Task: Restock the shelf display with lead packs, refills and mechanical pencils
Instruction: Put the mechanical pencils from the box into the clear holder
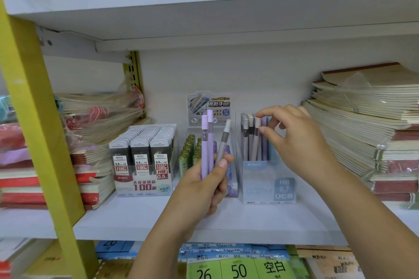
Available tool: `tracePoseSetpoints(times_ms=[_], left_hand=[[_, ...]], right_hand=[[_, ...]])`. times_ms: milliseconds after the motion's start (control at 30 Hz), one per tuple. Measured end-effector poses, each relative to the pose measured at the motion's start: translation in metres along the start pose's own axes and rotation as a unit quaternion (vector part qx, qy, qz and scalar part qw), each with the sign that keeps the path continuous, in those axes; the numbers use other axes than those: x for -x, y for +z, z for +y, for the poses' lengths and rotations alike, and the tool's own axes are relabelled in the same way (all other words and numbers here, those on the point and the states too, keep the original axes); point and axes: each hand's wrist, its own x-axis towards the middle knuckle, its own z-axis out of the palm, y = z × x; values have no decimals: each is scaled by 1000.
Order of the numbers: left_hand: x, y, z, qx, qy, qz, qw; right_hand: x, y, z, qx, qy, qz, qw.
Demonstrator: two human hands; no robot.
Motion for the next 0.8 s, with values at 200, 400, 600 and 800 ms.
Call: tracePoseSetpoints(times_ms=[200,400,600,800], left_hand=[[2,5,2,-12,2,-7,1000],[3,11,5,-9,11,-40,999],[2,18,5,6,23,-49,999],[0,9,4,17,30,9,999]], right_hand=[[1,2,-2,47,22,-57,997],[3,-11,-29,-193,45,-43,979],[10,-4,-46,-356,82,-31,930],[2,-28,-31,-382,64,168,906]])
